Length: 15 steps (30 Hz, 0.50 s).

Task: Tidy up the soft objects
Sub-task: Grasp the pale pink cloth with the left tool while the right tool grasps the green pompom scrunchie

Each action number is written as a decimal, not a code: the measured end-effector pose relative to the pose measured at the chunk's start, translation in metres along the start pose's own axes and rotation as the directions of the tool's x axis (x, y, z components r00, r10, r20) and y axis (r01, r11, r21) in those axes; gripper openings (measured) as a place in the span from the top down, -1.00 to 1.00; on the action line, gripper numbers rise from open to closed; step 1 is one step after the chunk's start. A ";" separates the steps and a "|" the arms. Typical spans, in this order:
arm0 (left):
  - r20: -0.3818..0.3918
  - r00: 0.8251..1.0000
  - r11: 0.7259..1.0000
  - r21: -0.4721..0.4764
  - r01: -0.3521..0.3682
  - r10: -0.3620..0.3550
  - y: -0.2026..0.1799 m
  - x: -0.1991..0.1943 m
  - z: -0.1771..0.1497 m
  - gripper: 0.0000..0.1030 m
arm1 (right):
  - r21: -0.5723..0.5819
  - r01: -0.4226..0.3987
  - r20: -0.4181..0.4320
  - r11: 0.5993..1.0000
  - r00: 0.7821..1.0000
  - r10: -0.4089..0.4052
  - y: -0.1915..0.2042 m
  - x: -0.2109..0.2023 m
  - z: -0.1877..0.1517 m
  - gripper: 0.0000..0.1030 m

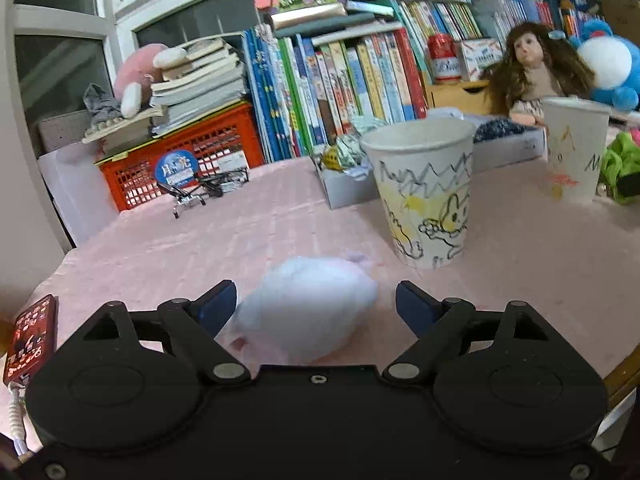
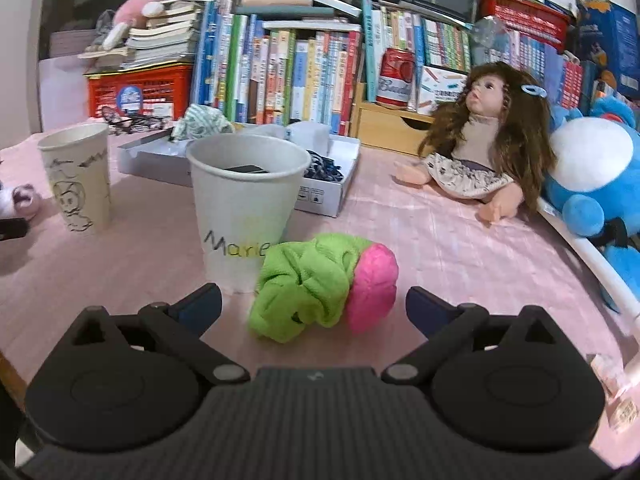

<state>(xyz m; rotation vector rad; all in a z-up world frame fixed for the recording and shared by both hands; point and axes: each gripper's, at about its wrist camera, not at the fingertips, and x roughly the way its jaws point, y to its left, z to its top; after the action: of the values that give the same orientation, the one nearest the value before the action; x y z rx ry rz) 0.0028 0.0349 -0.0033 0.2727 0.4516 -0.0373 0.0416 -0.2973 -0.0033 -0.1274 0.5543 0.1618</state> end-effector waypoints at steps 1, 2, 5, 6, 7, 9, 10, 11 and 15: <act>0.003 1.000 1.000 -0.012 0.006 -0.006 0.003 0.001 0.000 -0.77 | 0.009 0.002 -0.001 1.000 1.000 -0.002 0.000 0.002 0.001 -0.98; 0.001 1.000 0.999 -0.033 0.008 -0.008 0.007 0.002 0.000 -0.80 | 0.018 0.003 -0.002 1.000 1.000 -0.003 0.000 0.004 0.001 -0.98; -0.029 0.999 0.993 -0.108 0.039 -0.042 0.021 0.011 0.002 -0.80 | 0.026 0.014 -0.005 1.000 1.000 -0.014 0.002 0.010 0.002 -0.98; -0.037 0.997 0.989 -0.134 0.056 -0.062 0.026 0.013 0.003 -0.80 | 0.027 0.017 -0.004 1.000 1.000 -0.017 0.003 0.011 0.002 -0.98; -0.045 0.995 0.983 -0.163 0.085 -0.094 0.030 0.015 0.003 -0.80 | 0.027 0.019 -0.004 0.999 1.000 -0.019 0.005 0.012 0.001 -0.98; -0.051 0.990 0.973 -0.198 0.121 -0.133 0.035 0.019 0.003 -0.80 | 0.027 0.024 -0.004 0.999 1.000 -0.024 0.007 0.013 0.000 -0.97; -0.053 0.990 0.972 -0.202 0.121 -0.134 0.037 0.021 0.002 -0.80 | 0.024 0.029 -0.006 0.999 1.000 -0.029 0.009 0.014 0.000 -0.97; -0.055 0.990 0.973 -0.199 0.117 -0.130 0.038 0.022 0.002 -0.80 | 0.020 0.033 -0.004 0.999 0.999 -0.033 0.009 0.014 0.000 -0.97; -0.071 0.989 0.969 -0.217 0.115 -0.133 0.041 0.030 0.001 -0.65 | 0.010 0.050 -0.008 0.999 0.999 -0.050 0.013 0.015 0.001 -0.96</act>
<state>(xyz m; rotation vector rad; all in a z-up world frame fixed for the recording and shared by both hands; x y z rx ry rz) 0.0340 0.0747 -0.0052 0.0354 0.5524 -0.0998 0.0521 -0.2828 -0.0114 -0.1321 0.5587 0.1102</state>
